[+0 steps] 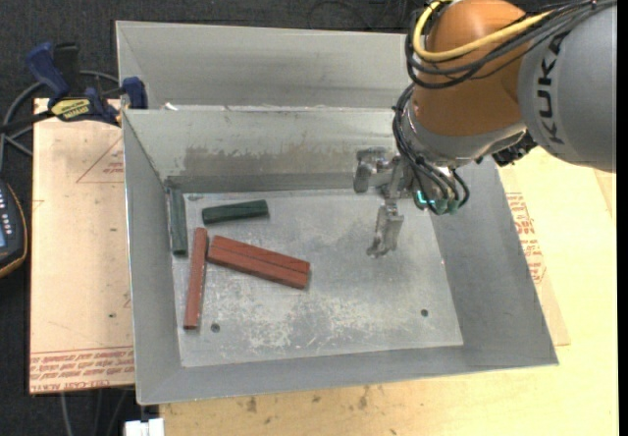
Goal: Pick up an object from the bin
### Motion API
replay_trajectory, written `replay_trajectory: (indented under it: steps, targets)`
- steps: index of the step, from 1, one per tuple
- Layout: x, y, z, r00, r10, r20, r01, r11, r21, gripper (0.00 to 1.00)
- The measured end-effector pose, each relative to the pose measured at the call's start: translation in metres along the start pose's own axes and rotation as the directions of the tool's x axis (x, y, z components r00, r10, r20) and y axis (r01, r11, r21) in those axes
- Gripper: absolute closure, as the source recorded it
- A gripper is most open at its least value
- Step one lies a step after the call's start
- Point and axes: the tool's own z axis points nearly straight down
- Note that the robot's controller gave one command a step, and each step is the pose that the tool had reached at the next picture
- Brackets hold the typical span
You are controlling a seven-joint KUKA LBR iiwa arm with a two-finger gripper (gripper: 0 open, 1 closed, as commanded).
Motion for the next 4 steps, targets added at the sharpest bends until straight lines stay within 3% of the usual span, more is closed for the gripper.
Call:
replay_trajectory:
  steps: [1, 2, 3, 4]
  targets:
    - [0.004, 0.048, 0.089, 0.998, -0.065, -0.001, 0.065, 0.998, -0.001, 0.00]
    - [0.029, 0.081, 0.161, 0.999, -0.054, -0.002, 0.054, 0.999, -0.001, 0.00]
    - [0.000, 0.094, 0.158, 0.994, 0.108, 0.009, -0.108, 0.994, -0.002, 0.00]
    - [-0.001, 0.093, 0.157, 0.994, 0.110, 0.011, -0.110, 0.994, -0.002, 1.00]
